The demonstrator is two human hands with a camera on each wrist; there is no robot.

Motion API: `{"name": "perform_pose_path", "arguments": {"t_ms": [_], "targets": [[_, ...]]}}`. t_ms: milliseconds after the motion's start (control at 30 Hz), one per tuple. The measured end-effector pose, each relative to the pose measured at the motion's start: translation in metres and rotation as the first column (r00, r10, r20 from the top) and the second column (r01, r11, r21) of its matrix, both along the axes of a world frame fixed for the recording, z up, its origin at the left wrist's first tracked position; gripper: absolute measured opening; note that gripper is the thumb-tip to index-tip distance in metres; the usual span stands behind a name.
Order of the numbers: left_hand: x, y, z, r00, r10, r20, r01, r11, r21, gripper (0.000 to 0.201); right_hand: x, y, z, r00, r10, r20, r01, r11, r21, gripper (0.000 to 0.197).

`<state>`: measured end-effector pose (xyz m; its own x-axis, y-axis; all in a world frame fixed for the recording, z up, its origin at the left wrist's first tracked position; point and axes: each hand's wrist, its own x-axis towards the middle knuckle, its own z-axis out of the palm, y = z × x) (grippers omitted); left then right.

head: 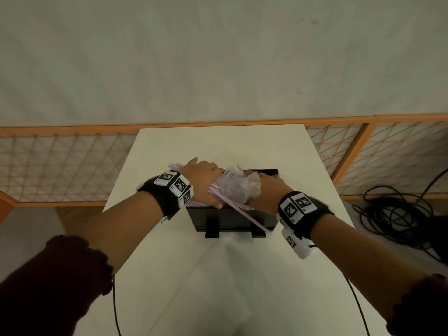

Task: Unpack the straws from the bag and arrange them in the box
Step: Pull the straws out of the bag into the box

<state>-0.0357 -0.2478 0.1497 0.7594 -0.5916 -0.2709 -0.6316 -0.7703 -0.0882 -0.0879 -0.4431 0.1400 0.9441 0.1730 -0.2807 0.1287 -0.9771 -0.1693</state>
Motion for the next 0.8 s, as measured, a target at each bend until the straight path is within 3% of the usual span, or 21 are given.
{"name": "perform_pose_path", "arguments": {"t_ms": [100,167,267,367,433,467,533,633,700,800], "targets": [[-0.003,0.002,-0.003,1.000,-0.016,0.000,0.016,0.999,-0.045,0.089,0.001,0.008,-0.009,0.996,-0.027,-0.079,0.034,0.996,0.085,0.054],[-0.003,0.002,-0.005,1.000,-0.027,0.016,0.027,0.999,-0.025,0.086,0.003,0.011,-0.007,0.991,-0.004,-0.134,0.019,0.993,0.114,0.037],[-0.004,-0.003,-0.005,1.000,-0.017,0.025,0.016,0.999,0.036,0.084,0.003,0.009,0.003,0.992,0.022,-0.125,-0.002,0.987,0.162,0.034],[-0.006,-0.007,-0.007,1.000,0.005,0.014,-0.006,0.997,0.074,0.083,0.004,-0.002,0.008,0.992,-0.085,-0.094,0.117,0.893,0.434,0.023],[-0.004,-0.005,-0.008,0.996,0.079,-0.051,-0.078,0.996,0.033,0.083,-0.001,-0.004,0.021,0.989,-0.050,-0.142,0.121,0.828,0.547,0.009],[-0.002,-0.005,-0.008,0.992,0.102,-0.072,-0.099,0.994,0.040,0.084,-0.004,-0.003,0.025,0.981,-0.014,-0.192,0.124,0.808,0.576,0.019],[-0.001,-0.006,-0.004,0.990,0.107,-0.090,-0.096,0.987,0.126,0.080,-0.005,-0.002,0.029,0.977,0.035,-0.212,0.082,0.851,0.520,0.038],[-0.007,-0.013,0.008,0.994,0.065,-0.092,-0.048,0.983,0.176,0.084,-0.001,0.001,0.024,0.986,0.150,-0.078,-0.126,0.960,0.252,0.024],[-0.007,-0.014,0.014,0.996,0.007,-0.092,0.002,0.995,0.098,0.082,0.000,0.001,0.027,0.991,0.122,-0.049,-0.107,0.966,0.237,0.023],[-0.005,-0.007,0.021,0.994,-0.020,-0.106,0.015,0.998,-0.055,0.049,0.004,0.002,0.023,0.995,0.096,-0.040,-0.084,0.968,0.236,0.039]]}}
